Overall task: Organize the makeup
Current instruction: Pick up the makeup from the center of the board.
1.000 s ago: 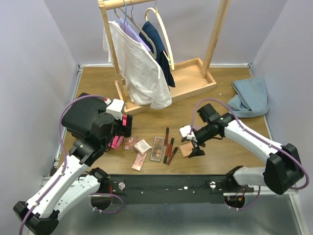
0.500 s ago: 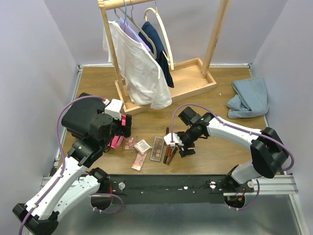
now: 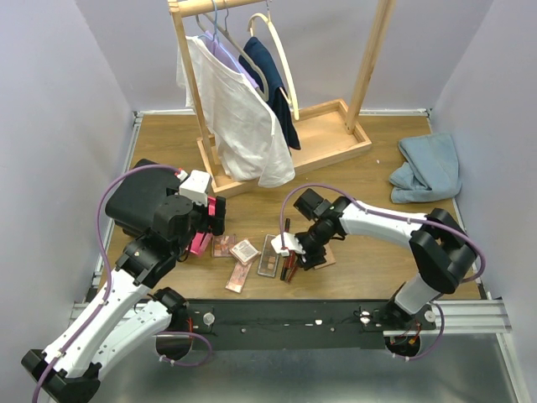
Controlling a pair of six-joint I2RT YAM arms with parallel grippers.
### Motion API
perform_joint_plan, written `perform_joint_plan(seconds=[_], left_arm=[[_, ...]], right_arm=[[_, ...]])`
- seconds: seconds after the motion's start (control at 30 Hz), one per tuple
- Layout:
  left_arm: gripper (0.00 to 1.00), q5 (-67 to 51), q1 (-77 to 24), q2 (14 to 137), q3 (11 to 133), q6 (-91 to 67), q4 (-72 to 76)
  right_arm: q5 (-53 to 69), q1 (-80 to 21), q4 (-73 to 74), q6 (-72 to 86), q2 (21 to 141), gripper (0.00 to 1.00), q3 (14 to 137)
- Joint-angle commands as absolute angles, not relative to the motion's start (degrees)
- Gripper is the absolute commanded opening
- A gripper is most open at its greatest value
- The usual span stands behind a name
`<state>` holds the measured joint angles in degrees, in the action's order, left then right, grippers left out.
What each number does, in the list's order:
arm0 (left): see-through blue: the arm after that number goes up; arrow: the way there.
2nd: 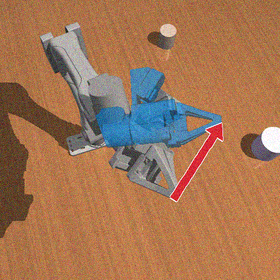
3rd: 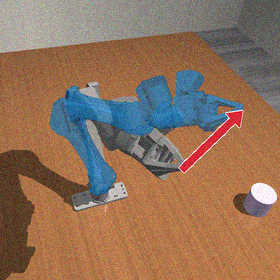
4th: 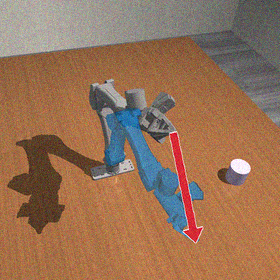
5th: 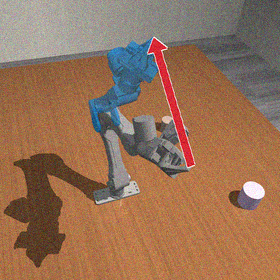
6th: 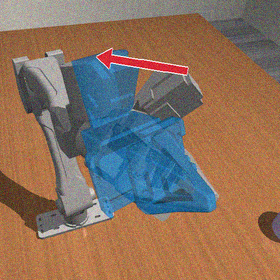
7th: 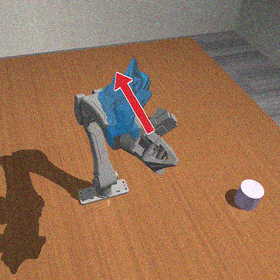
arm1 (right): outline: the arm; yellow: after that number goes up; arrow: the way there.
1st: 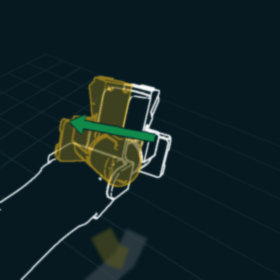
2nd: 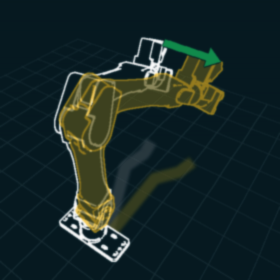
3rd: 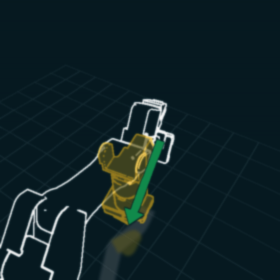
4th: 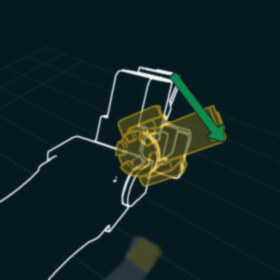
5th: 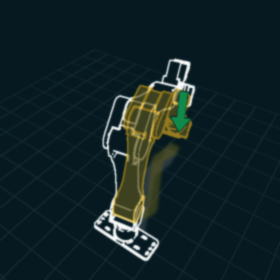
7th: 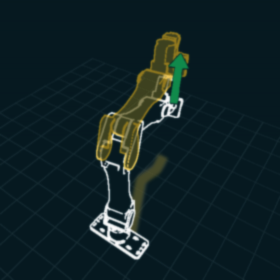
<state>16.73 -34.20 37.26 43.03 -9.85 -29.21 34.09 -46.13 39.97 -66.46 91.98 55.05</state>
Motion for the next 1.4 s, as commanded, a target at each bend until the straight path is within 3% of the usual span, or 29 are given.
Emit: perform_joint_plan(seconds=[0.0,0.43,0.87,1.07,1.37], left_arm=[[0.99,15.82,-33.84,36.47,42.45,-9.32,-27.86],[0.99,15.73,-33.93,36.30,42.45,-9.32,-27.77],[0.99,13.28,-33.93,35.86,42.27,-9.32,-27.33],[0.99,3.27,-33.92,34.63,41.93,-9.31,-25.14],[0.99,-17.28,-33.93,37.17,39.30,-23.43,-20.49]], right_arm=[[31.91,-47.64,38.67,-66.44,94.65,0.58,56.95],[27.43,-49.83,36.57,-67.50,95.54,0.45,54.23],[24.78,-50.19,34.72,-70.49,90.18,0.24,48.17],[27.85,-50.19,36.38,-72.51,84.13,0.15,45.71],[31.46,-50.19,37.97,-70.32,75.42,0.11,44.65]])
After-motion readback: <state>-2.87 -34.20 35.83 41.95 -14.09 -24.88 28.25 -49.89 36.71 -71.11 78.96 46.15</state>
